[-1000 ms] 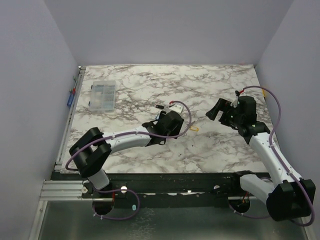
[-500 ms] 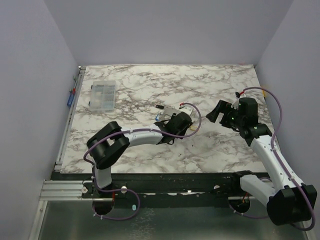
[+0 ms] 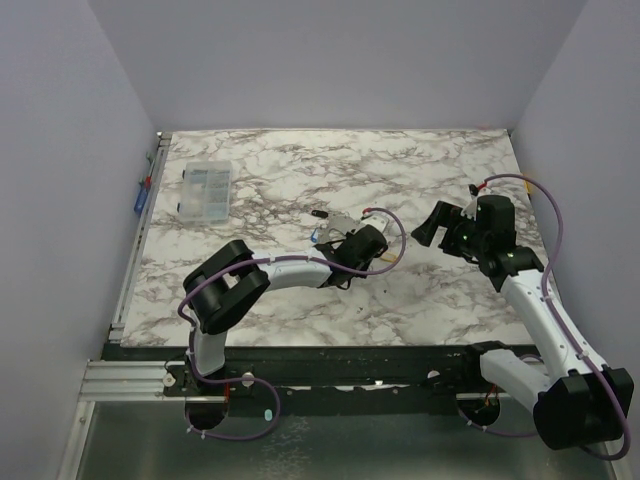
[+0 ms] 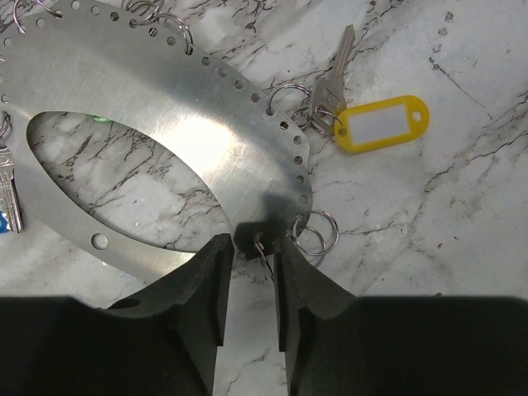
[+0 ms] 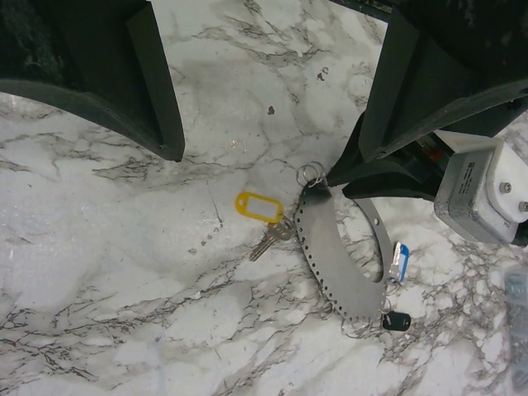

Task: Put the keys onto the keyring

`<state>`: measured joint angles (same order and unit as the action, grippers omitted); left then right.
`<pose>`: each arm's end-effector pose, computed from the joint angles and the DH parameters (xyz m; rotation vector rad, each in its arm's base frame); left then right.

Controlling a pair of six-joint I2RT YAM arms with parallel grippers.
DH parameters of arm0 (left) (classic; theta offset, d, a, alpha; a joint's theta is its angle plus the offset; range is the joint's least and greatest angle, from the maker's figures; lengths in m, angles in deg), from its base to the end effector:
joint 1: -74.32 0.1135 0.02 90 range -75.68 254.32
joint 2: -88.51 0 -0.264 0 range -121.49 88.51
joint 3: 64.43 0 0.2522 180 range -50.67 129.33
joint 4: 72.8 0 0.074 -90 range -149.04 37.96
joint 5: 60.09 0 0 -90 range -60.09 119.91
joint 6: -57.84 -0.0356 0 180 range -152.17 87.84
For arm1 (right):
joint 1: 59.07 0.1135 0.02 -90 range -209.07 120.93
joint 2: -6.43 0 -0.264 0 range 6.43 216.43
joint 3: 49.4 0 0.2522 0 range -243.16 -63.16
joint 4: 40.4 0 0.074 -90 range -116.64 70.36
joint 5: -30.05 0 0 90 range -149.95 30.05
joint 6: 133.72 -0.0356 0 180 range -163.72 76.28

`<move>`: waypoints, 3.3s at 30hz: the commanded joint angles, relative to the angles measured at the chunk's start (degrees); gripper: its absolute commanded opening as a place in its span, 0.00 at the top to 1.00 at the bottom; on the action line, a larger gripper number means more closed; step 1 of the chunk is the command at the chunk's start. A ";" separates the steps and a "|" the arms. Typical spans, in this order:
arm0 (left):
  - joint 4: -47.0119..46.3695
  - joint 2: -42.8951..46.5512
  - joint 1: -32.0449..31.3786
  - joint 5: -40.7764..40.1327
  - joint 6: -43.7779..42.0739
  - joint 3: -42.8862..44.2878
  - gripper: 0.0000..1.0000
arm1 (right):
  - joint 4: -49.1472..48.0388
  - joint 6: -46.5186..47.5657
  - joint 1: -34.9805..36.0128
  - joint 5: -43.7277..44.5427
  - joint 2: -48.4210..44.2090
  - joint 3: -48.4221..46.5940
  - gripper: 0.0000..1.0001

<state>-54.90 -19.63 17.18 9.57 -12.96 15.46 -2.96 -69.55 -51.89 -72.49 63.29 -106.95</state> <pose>0.2267 -0.3282 0.1676 0.5959 2.2490 -0.2500 0.2123 0.0345 0.2725 0.2421 2.2390 0.5571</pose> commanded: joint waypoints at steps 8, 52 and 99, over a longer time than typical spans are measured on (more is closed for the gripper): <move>0.06 -0.78 -0.44 2.76 0.24 0.65 0.72 | 1.26 0.82 0.38 -1.19 1.14 -0.27 0.02; 0.05 4.43 -1.59 5.70 -5.40 -3.23 1.00 | 0.66 1.68 0.38 -2.11 1.01 -0.03 0.02; 5.05 54.92 -1.59 31.50 -21.74 -12.97 1.00 | -52.86 8.69 17.05 -45.51 -9.44 15.71 0.32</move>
<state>-46.35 32.76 15.80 36.90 -36.09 -0.10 -51.48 -64.13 -37.07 -115.31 51.10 -90.91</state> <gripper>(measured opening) 0.018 0.682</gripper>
